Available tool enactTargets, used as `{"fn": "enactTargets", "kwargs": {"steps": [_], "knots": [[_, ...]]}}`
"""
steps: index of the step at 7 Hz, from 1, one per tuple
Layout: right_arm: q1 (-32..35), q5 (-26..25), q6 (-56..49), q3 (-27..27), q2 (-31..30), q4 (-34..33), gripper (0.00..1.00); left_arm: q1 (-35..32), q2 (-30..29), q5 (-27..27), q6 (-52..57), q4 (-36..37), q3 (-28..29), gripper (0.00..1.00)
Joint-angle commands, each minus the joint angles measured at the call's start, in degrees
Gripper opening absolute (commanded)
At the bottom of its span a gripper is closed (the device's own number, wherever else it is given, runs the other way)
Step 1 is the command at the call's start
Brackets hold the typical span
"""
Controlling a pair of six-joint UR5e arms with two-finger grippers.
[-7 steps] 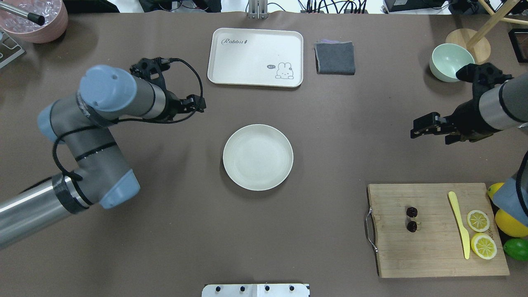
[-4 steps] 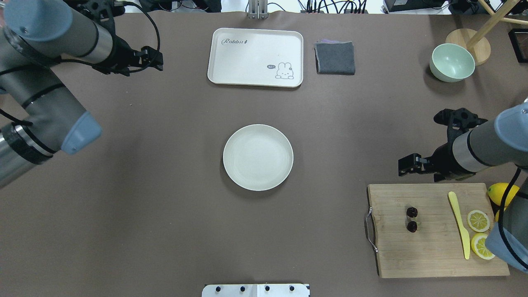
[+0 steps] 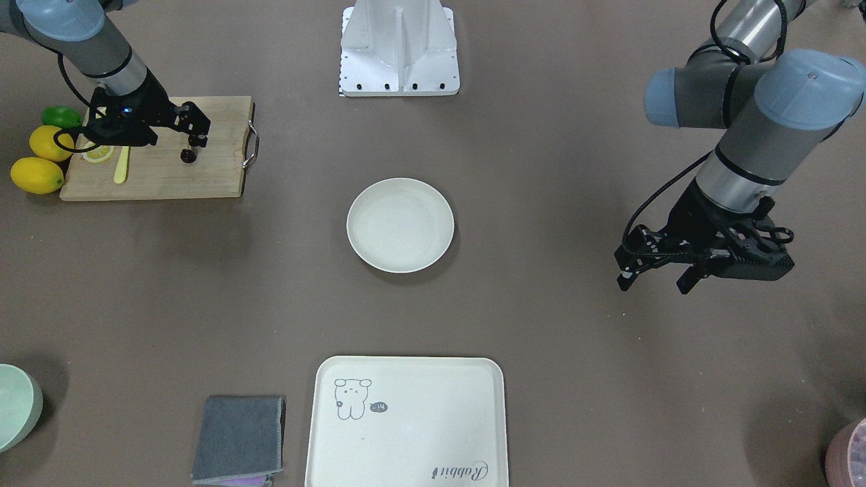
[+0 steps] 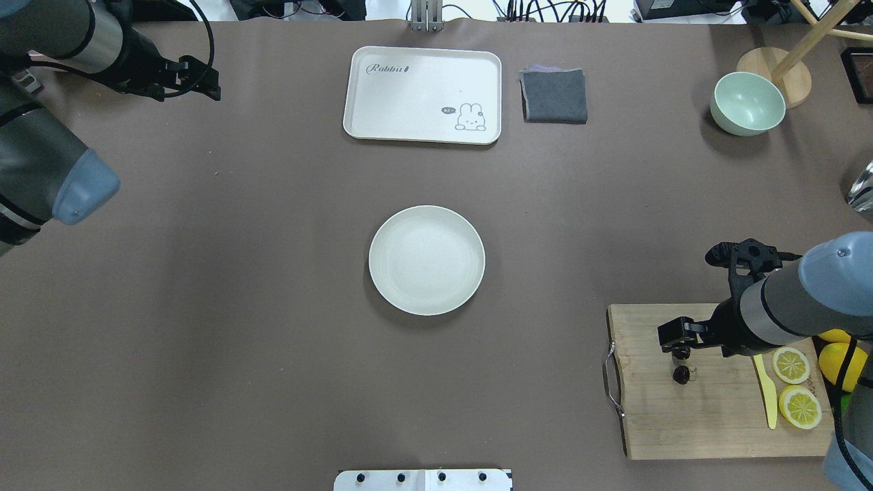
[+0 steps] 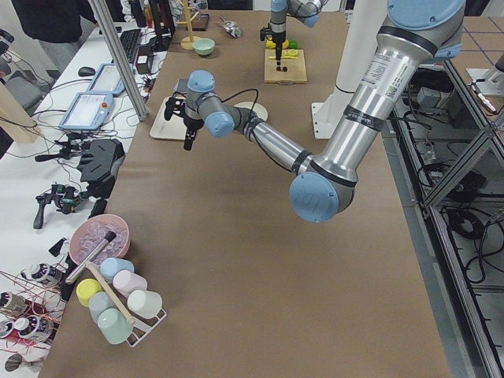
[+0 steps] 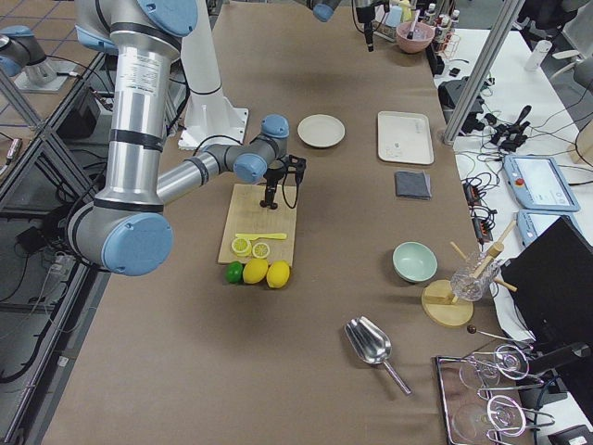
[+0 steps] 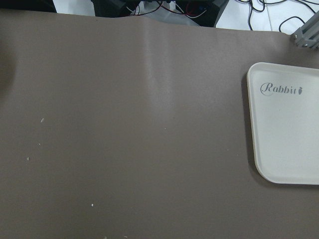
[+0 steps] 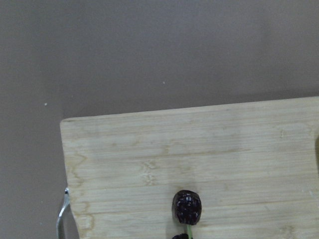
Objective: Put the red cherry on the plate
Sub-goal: 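Grasp the pair of dark red cherries by the stem with the right gripper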
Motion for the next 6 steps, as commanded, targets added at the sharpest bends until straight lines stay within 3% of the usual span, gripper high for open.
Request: {"fn": "enactTargets", "kwargs": {"steps": [1,2,3,4,5,6], "knots": [[-2.0,-0.4,0.1,0.0,-0.7,0.0,0.75,-0.1,0.2,0.1,1.0,0.0,0.0,0.98],[-2.9,-0.7,0.1,-0.1,-0.8,0.0,0.66,-0.2,0.2,0.2,1.0,0.0,0.0,0.98],[-3.4,-0.7,0.1,-0.2,-0.8,0.0,0.64,-0.2,0.2,0.2,1.0,0.0,0.0,0.98],[-3.6,-0.9,0.1,-0.3,-0.8,0.0,0.53,-0.3,0.2,0.2,1.0,0.0,0.0,0.98],[-3.7,-1.0,0.1,-0.9,-0.8,0.0,0.21,-0.7,0.2,0.2,1.0,0.1,-0.3,0.98],[-3.7,-1.1,0.0,-0.9,-0.8,0.0,0.0,-0.9,0.2,0.1,1.0,0.1,-0.4,0.98]]}}
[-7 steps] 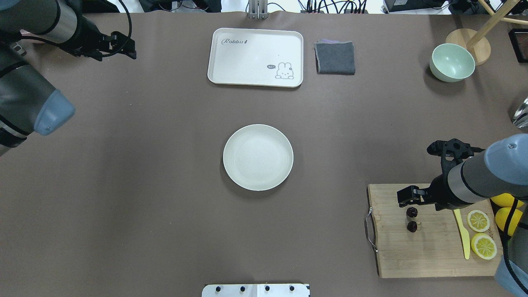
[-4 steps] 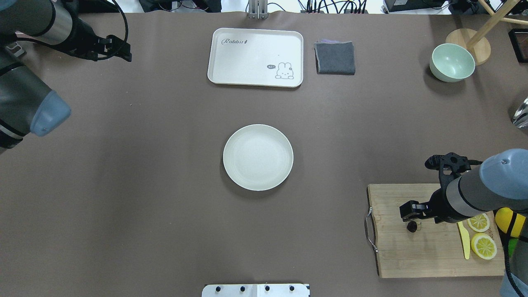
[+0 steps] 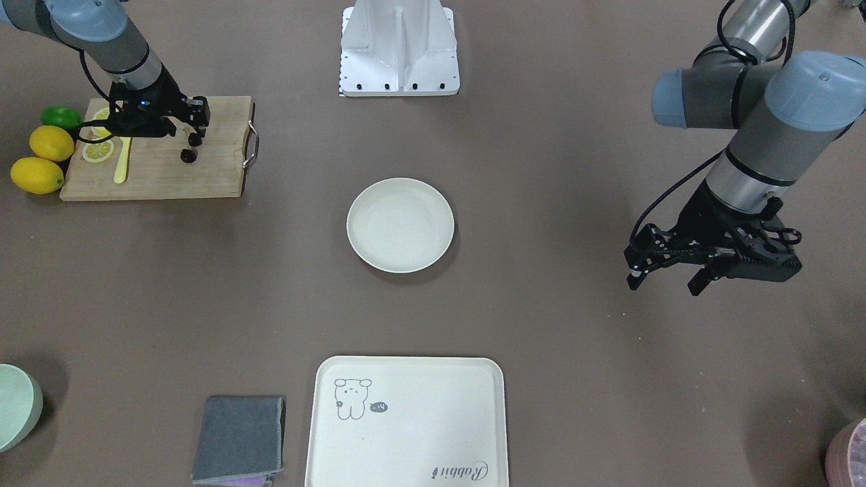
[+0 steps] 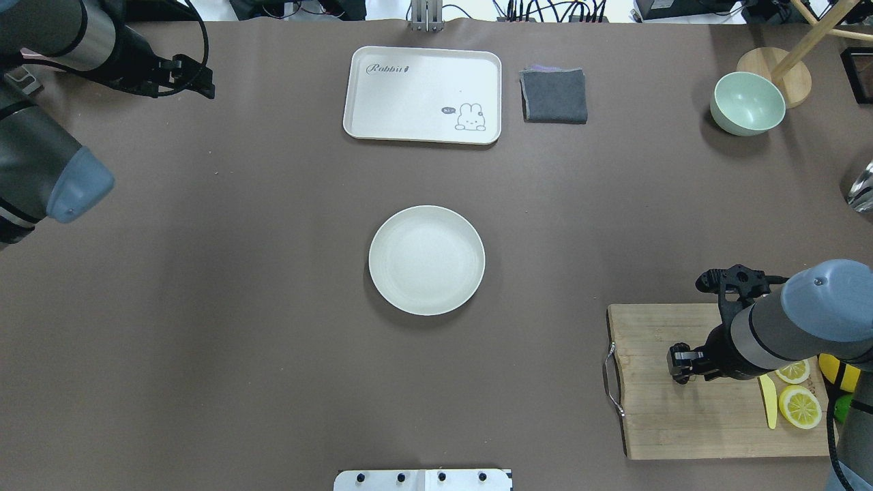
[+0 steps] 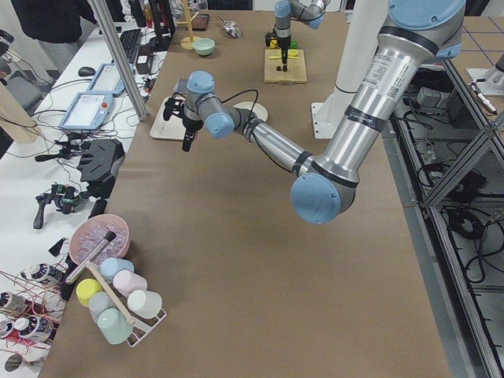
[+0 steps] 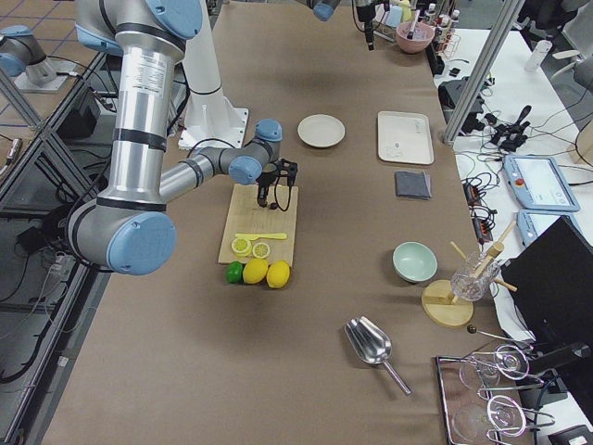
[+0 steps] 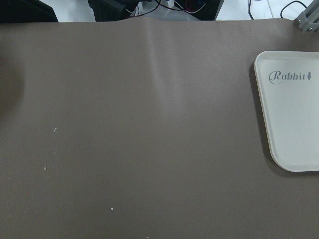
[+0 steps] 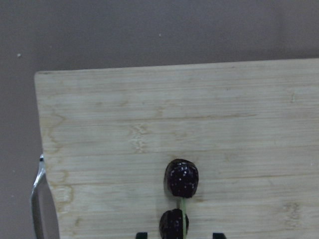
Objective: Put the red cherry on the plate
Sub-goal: 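Grasp the pair of dark red cherries by the stem with the right gripper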
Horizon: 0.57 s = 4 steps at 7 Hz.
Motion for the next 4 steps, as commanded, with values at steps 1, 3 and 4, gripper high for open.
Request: {"fn": "enactTargets", "kwargs": {"steps": [1,3,4], "knots": [[-0.2,-0.1,-0.1,-0.2,0.1,0.0,0.0,-0.8,0.0,-0.2,0.0,0.0,-0.2,0.98],[1.7,0.1,-0.1,1.8,0.4,-0.1,0.0,-2.8,1.5,-0.6,0.1,-0.1,-0.6,0.98],[4.8,1.5,-0.3,3.5,0.6,-0.7,0.0,-3.2,1.5,-0.5,0.3,0.0,-0.5,0.98]]}}
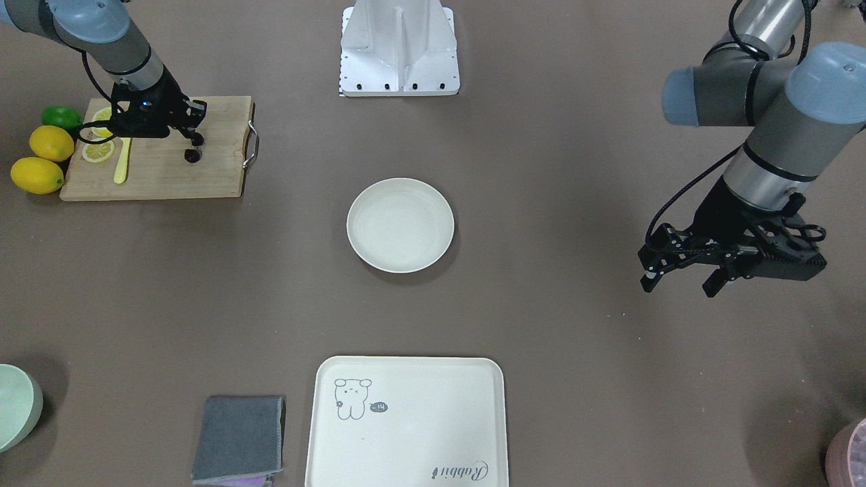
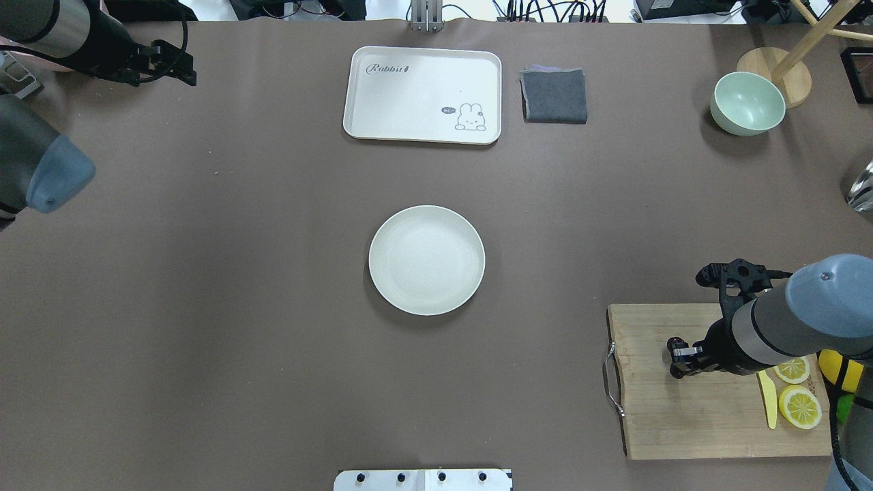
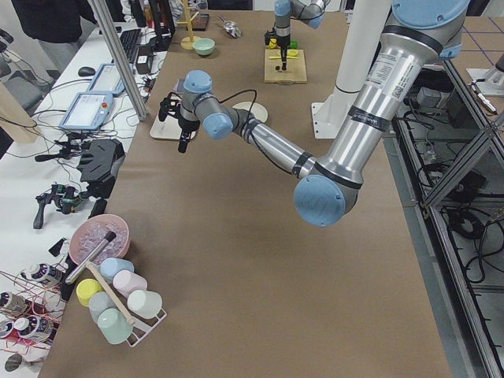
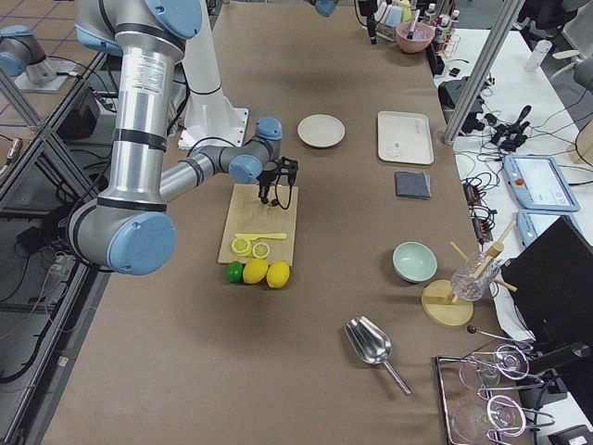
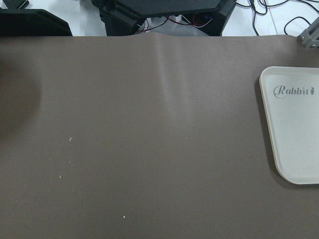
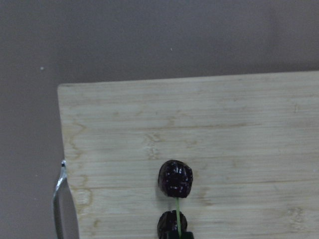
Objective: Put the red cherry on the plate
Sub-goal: 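Grasp the pair of dark red cherries by the stem with the right gripper, then carry the cherries with the right gripper and lower them onto the plate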
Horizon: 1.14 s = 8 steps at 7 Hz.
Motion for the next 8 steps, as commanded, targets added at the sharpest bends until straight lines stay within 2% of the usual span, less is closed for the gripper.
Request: {"fn": "enactTargets", "kwargs": {"steps": [1,2,3,4,5,8], "knots": [[4.6,3.2,-0.4,1.9,2.1,-0.8,0.0,-0.8,0.9,0.0,0.2,0.1,0.1,0.98],[6.4,3.7,-0.8,1.5,7.5,-4.8,0.0,-1.6,2.9,-0.2,2.1,-0.2,0.2,0.98],[7.3,3.5,-1.1,1.3,15.2,-11.8,0.0,-3.7,4.4,-0.1,13.2,0.6,0.3,0.98],[7.4,2.9,-1.2,-1.6,24.4,-17.4,0.0,-7.2,6.0,-0.6,20.0,2.7,1.2,0.98],[7.4,1.8,-1.2,-7.6,33.0,-18.7,0.0,-9.9,6.2,-2.9,24.0,6.4,1.8,0.98],[4.3,-5.6,-1.3,-22.4,49.5,-18.4,0.0,-19.1,13.7,-3.3,39.1,7.8,2.5,0.98]]}}
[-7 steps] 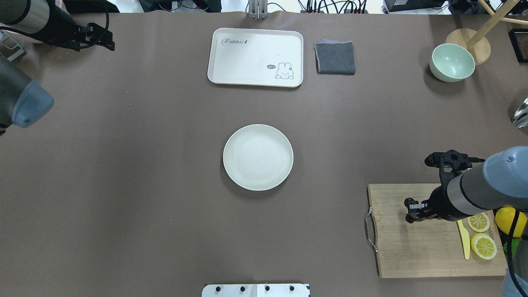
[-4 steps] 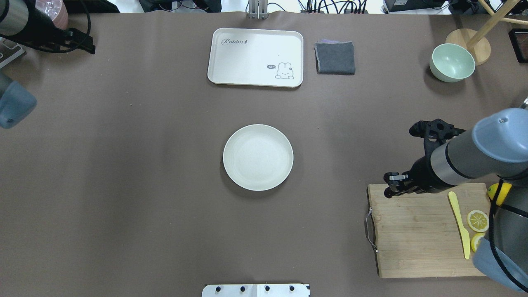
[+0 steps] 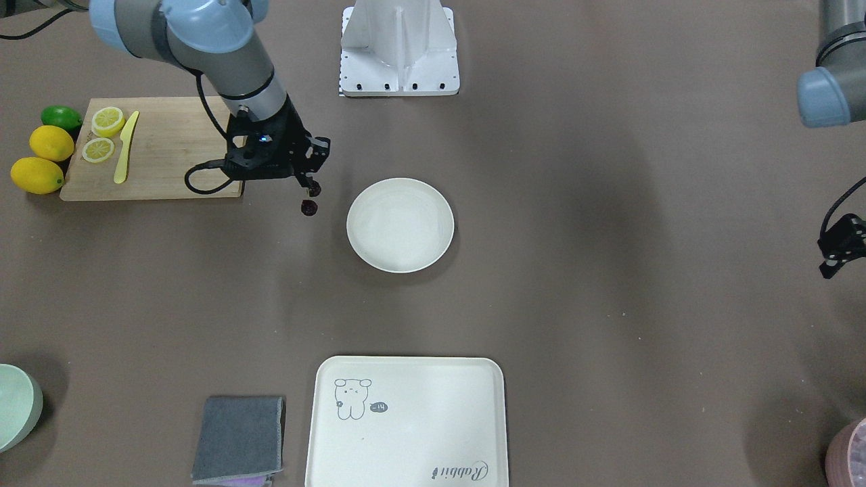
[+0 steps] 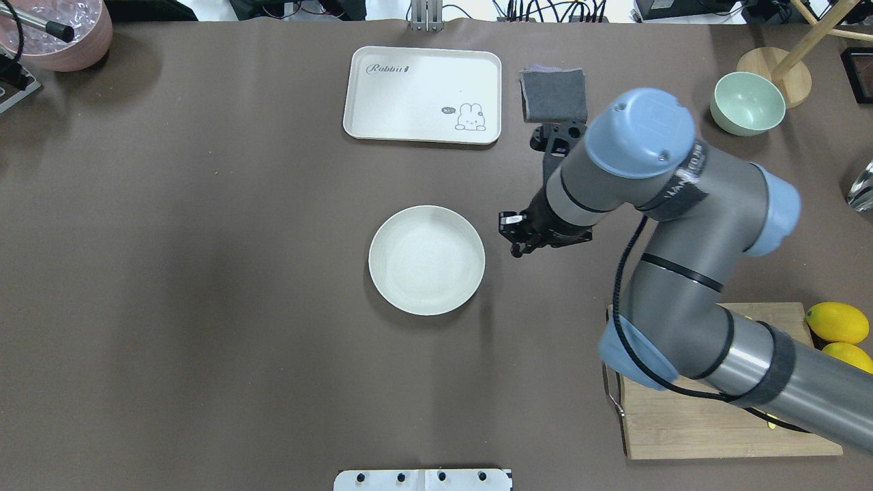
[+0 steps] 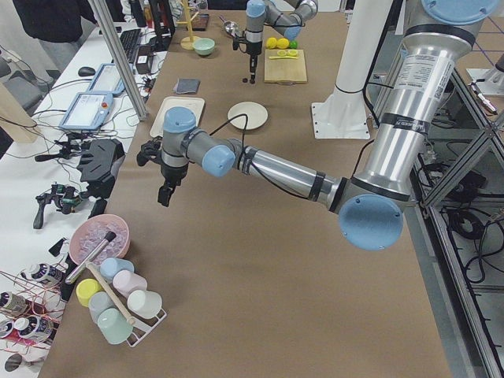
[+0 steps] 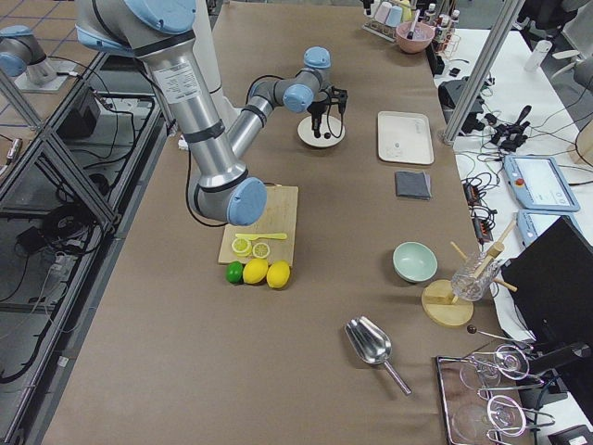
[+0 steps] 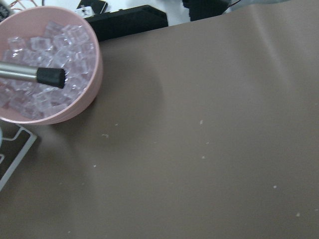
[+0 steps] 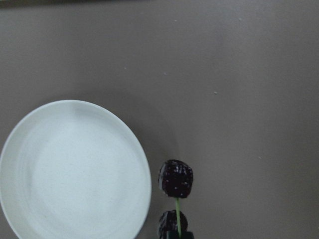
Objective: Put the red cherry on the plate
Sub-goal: 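Carry the cherries with the right gripper and lower them onto the plate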
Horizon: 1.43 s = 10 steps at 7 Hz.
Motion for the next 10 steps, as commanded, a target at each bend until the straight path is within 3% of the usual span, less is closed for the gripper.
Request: {"fn": "enactTargets", "kwargs": {"steps": [1,3,5,6,7,9,10], "knots": [[-2.7,-4.0,0.1,-11.5,11.1,0.0,0.0,-5.4,4.0,-0.2,7.9,0.3,0.4,0.98],[-7.3,-7.2,0.5,-18.2,12.9,3.4,0.0,-6.0,5.0,-0.3,8.0,0.3,0.4,0.98],[-9.9,-9.0,1.0,-19.7,12.8,6.3,0.0,-6.9,5.3,-0.3,8.0,0.3,0.4,0.98],[-9.8,-9.0,1.1,-19.7,13.0,6.4,0.08,-7.3,5.3,-0.3,8.0,0.3,0.4,0.98],[-9.9,-9.1,1.2,-19.6,13.0,6.5,0.96,-7.4,5.4,-0.3,8.0,0.3,0.4,0.98],[-8.1,-8.3,1.3,-18.8,13.3,6.6,1.0,-9.3,7.6,-3.3,8.0,0.2,0.4,0.98],[-6.3,-6.2,1.3,-15.7,12.9,5.5,1.0,-10.1,8.8,-4.8,10.7,0.2,0.4,0.98]]}}
